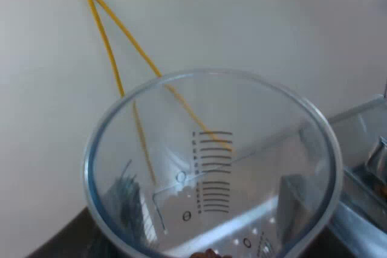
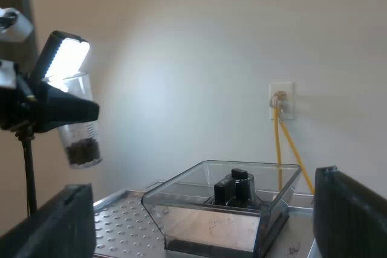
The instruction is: Pour the beans into the coffee machine
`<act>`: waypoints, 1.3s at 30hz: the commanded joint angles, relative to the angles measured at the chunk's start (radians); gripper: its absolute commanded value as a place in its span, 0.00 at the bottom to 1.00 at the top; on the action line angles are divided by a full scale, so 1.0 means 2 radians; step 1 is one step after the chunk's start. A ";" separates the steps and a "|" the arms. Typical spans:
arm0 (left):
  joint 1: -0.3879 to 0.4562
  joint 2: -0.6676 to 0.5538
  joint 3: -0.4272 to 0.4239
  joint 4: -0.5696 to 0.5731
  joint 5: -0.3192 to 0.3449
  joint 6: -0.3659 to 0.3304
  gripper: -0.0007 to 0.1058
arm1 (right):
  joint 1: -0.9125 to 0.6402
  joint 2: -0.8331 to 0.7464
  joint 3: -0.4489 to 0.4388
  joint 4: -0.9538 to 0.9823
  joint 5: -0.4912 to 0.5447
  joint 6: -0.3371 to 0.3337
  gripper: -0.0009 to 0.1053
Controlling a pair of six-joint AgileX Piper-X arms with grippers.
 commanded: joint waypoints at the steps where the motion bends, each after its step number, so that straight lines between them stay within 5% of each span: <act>1: -0.003 0.016 -0.025 -0.010 -0.005 -0.003 0.15 | 0.001 -0.004 -0.006 -0.013 -0.001 -0.007 0.74; 8: -0.021 0.077 -0.104 -0.010 -0.005 -0.003 0.15 | 0.001 -0.004 -0.006 -0.013 -0.001 -0.007 0.74; 16: -0.041 0.114 -0.138 -0.014 -0.005 0.019 0.15 | 0.001 -0.004 -0.006 -0.013 -0.001 -0.007 0.74; 25: -0.085 0.133 -0.138 -0.051 -0.033 0.165 0.15 | 0.001 -0.004 -0.006 -0.013 -0.001 -0.007 0.74; 30: -0.103 0.142 -0.138 -0.059 -0.043 0.288 0.15 | 0.001 -0.004 -0.006 -0.013 -0.001 -0.007 0.74; 39: -0.105 0.144 -0.138 -0.059 -0.043 0.442 0.15 | 0.001 -0.004 -0.006 -0.013 -0.001 -0.007 0.74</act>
